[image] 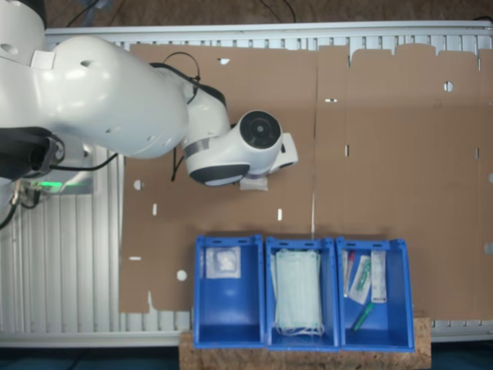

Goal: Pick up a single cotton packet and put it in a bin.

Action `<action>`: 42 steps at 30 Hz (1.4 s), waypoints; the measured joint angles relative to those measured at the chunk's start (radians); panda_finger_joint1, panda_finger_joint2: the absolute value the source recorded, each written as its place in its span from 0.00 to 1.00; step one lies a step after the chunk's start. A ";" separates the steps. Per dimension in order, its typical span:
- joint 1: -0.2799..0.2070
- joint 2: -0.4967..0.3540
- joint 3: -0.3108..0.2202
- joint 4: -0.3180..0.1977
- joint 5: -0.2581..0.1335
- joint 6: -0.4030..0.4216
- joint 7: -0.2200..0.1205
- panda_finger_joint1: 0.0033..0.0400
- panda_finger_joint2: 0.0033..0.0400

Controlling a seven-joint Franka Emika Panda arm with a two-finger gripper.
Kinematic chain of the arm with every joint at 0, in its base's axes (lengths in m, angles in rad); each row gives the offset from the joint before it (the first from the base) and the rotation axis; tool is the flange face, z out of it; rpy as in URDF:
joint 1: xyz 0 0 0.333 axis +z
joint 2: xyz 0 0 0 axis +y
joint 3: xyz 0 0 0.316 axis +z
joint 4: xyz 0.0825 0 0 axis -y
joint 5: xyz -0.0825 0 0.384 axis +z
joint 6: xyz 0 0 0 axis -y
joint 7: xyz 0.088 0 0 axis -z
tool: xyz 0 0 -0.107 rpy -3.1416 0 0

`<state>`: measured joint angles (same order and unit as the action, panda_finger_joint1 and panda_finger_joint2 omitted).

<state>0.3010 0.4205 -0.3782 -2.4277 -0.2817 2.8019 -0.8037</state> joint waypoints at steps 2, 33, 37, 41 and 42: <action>0.000 0.000 0.000 0.000 0.000 0.000 0.000 1.00 1.00; 0.000 -0.001 0.000 0.005 0.000 0.000 0.000 0.05 0.05; 0.000 -0.001 0.000 0.006 0.000 0.000 0.000 0.05 0.05; 0.000 -0.001 0.000 0.006 0.000 0.000 0.000 0.05 0.05; 0.000 -0.001 0.000 0.006 0.000 0.000 0.000 0.05 0.05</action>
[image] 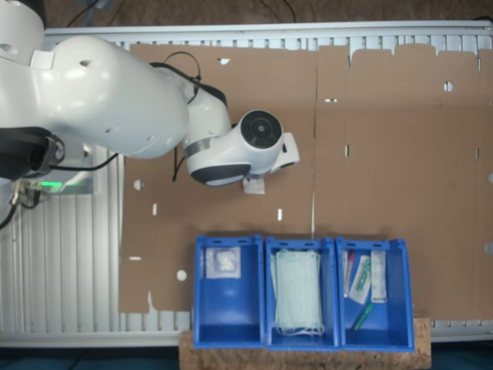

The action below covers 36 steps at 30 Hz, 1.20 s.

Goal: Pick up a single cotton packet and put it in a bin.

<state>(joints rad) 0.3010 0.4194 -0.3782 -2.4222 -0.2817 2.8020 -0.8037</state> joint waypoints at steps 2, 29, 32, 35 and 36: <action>0.000 0.000 0.000 0.000 0.000 0.000 0.000 0.05 0.05; -0.001 -0.098 0.000 -0.067 0.000 -0.001 0.000 0.05 0.05; -0.001 -0.152 0.001 -0.098 0.000 -0.001 0.000 0.05 0.05; -0.001 -0.210 0.001 -0.126 0.000 -0.001 0.000 0.06 0.06; -0.001 -0.230 0.001 -0.135 0.000 -0.001 0.000 0.06 0.06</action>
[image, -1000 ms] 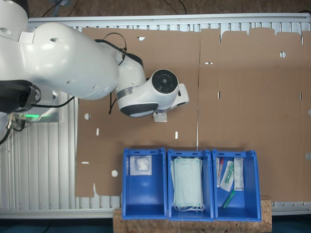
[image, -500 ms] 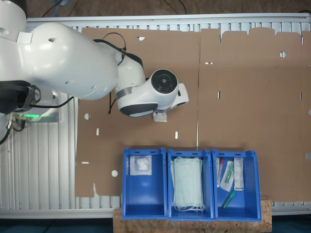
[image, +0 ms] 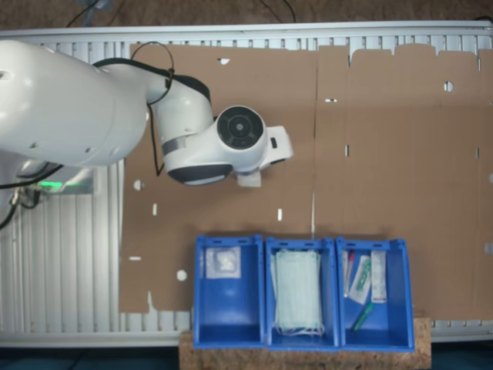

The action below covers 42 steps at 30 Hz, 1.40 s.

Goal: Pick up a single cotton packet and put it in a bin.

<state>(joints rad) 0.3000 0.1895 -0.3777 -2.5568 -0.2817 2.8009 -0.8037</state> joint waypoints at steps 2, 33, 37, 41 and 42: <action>0.000 -0.039 0.000 -0.015 0.000 0.000 0.000 0.06 0.06; 0.016 -0.475 -0.035 -0.044 0.000 -0.328 0.000 0.06 0.06; 0.016 -0.494 -0.064 -0.032 -0.002 -0.374 0.000 0.06 0.06; 0.016 -0.502 -0.100 -0.014 -0.018 -0.411 0.000 0.06 0.06; 0.016 -0.503 -0.111 -0.010 -0.025 -0.418 0.000 0.06 0.06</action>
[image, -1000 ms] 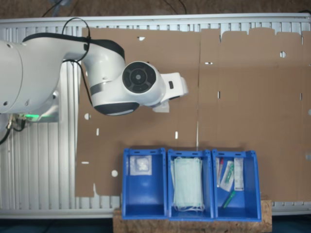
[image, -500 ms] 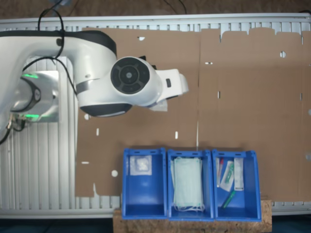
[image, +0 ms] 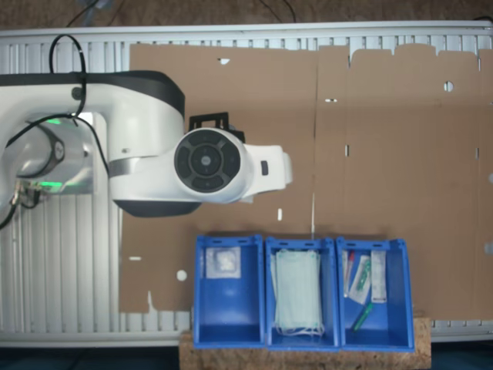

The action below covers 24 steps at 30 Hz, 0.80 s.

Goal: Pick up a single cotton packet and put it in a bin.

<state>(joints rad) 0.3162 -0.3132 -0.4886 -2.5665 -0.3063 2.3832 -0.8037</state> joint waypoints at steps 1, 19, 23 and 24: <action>0.000 -0.001 -0.011 0.005 -0.007 -0.007 0.000 0.06 0.06; 0.055 -0.017 -0.251 0.083 -0.189 -0.077 0.000 0.06 0.06; 0.104 -0.026 -0.318 0.092 -0.231 -0.083 0.000 0.06 0.06; 0.119 -0.029 -0.335 0.094 -0.242 -0.084 0.000 0.06 0.06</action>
<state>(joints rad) 0.4351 -0.3425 -0.8239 -2.4729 -0.5488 2.2989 -0.8037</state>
